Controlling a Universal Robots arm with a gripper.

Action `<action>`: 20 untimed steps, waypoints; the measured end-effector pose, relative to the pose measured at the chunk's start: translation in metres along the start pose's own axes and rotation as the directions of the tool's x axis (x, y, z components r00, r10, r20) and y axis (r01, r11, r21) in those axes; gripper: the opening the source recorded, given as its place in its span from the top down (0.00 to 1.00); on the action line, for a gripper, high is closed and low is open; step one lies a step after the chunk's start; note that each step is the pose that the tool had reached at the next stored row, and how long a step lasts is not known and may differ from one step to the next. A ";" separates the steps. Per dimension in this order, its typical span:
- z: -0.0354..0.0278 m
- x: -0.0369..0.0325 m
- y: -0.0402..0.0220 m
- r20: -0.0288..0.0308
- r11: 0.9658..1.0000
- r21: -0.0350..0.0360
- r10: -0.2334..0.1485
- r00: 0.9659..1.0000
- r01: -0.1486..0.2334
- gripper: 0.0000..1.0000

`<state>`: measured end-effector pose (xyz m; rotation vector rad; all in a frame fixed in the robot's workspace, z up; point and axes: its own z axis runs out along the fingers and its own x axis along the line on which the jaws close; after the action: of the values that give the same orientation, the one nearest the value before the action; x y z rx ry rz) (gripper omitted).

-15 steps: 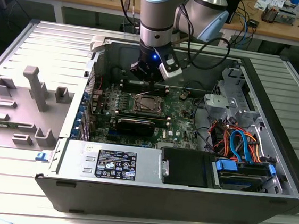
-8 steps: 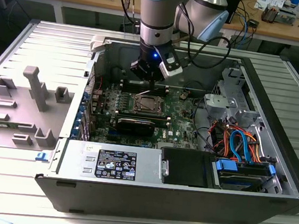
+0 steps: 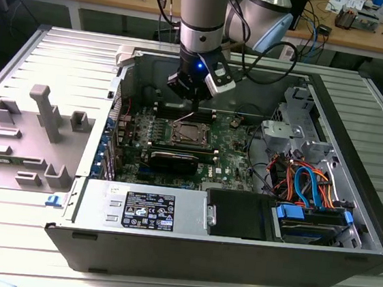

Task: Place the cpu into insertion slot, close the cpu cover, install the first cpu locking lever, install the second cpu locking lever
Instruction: 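Install the first cpu locking lever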

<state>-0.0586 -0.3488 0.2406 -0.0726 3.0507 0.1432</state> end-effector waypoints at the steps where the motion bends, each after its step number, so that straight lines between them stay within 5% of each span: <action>1: -0.0001 -0.0001 -0.0002 0.000 1.000 -0.002 0.000 1.000 0.000 0.89; 6: -0.0006 0.0006 -0.0037 0.003 0.999 -0.033 0.003 1.000 -0.003 0.89; 15: 0.0047 0.0035 -0.0075 0.016 0.999 -0.046 0.003 1.000 -0.002 0.89; 20: 0.0119 0.0046 -0.0083 0.017 0.999 -0.048 0.003 1.000 -0.002 0.89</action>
<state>-0.0617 -0.3561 0.2276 -0.0702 3.0305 0.2164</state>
